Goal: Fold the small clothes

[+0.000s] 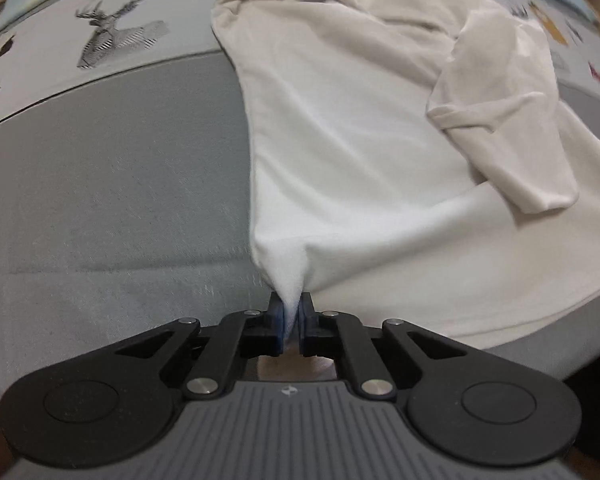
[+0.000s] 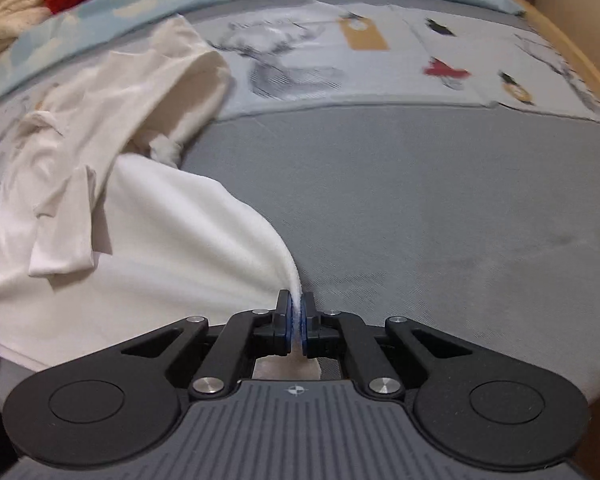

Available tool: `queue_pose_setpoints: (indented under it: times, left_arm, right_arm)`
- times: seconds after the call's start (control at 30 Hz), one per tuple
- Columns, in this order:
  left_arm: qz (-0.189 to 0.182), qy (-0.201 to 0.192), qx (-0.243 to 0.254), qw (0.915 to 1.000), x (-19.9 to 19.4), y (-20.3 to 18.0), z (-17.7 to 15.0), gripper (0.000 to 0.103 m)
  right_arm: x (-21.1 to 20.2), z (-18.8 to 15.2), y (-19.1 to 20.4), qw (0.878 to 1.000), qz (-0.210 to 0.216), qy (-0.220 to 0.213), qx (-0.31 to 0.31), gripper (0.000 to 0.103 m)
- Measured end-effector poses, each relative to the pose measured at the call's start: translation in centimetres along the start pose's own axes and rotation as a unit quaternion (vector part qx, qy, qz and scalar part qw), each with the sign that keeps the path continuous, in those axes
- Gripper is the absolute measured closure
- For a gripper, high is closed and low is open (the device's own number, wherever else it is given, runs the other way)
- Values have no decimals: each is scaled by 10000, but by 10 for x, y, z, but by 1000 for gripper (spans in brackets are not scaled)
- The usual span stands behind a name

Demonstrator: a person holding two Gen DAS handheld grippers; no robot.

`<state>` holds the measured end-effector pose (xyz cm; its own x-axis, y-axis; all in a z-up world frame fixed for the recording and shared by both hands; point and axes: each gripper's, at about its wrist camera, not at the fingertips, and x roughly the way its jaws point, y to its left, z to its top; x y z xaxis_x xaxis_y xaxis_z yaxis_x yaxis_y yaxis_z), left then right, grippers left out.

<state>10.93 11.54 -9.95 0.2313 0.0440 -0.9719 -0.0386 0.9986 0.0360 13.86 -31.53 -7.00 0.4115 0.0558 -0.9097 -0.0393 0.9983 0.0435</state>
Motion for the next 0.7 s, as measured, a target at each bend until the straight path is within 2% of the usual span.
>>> queue_pose_setpoints:
  times: [0.13, 0.2, 0.3, 0.43, 0.5, 0.57, 0.63, 0.7]
  left_arm:
    - [528, 328, 324, 9975, 5, -4, -10, 96]
    - [442, 338, 413, 9976, 2, -6, -11, 96]
    - [422, 348, 571, 9969, 1, -11, -14, 95]
    - [402, 312, 459, 9976, -1, -7, -12, 92]
    - [495, 311, 419, 9974, -3, -9, -10, 86]
    - [581, 235, 363, 9974, -6, -7, -7, 76]
    - [594, 41, 283, 9978, -12, -6, -4, 75]
    - [573, -143, 154, 9981, -17, -4, 2, 75]
  right_arm:
    - [9, -14, -3, 9986, -251, 462, -45, 100]
    - [12, -19, 4, 9980, -202, 569, -164, 100]
    - [15, -21, 19, 9955, -455, 607, -562, 100]
    - [19, -25, 21, 9931, -527, 826, -638, 100]
    - [17, -26, 22, 9936, -497, 788, -634, 99]
    - [15, -26, 23, 9944, -482, 682, -647, 95]
    - [9, -24, 22, 9946, -671, 464, -640, 90]
    - [0, -19, 17, 9974, -579, 155, -403, 89]
